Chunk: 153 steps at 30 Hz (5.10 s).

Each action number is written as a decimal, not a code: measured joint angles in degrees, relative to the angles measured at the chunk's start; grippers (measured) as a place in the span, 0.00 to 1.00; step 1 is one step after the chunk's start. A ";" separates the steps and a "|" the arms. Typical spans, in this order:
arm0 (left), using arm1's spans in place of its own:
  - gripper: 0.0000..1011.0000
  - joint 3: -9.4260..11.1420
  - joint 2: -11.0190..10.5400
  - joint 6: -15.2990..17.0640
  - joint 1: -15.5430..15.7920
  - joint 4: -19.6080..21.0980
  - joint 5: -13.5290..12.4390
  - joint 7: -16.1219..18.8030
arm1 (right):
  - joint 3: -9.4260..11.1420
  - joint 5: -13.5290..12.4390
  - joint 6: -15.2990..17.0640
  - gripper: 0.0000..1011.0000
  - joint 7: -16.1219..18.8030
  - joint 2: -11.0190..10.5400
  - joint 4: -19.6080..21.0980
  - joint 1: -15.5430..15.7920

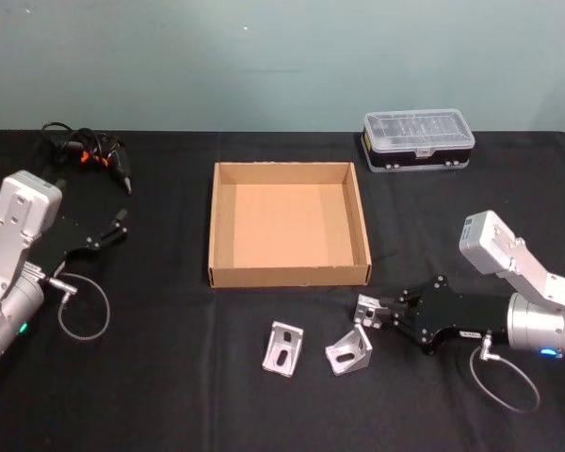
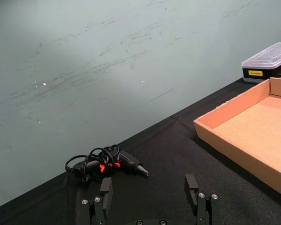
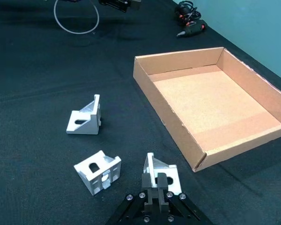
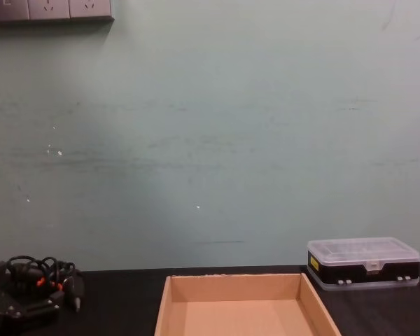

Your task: Use one hand to pick up the angle iron from the table and place it into the box.

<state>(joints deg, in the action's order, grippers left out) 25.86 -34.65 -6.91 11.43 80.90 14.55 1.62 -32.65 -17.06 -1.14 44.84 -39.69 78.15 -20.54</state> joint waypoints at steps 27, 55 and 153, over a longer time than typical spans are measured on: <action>1.00 0.00 0.00 0.00 0.00 0.00 0.00 0.00 | 6.09 -4.28 1.51 0.08 -4.72 -4.16 13.19 5.15; 1.00 0.00 0.00 0.00 0.00 0.00 0.00 0.00 | -0.30 2.01 11.70 0.08 -9.68 12.23 -5.38 -13.56; 1.00 0.00 0.00 0.00 0.00 0.00 0.00 0.00 | 4.54 1.91 8.25 0.99 -9.38 8.72 5.77 -3.20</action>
<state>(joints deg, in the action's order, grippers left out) 25.86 -34.64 -6.91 11.43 80.90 14.55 1.62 -28.10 -15.14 7.11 35.46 -30.97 83.92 -23.74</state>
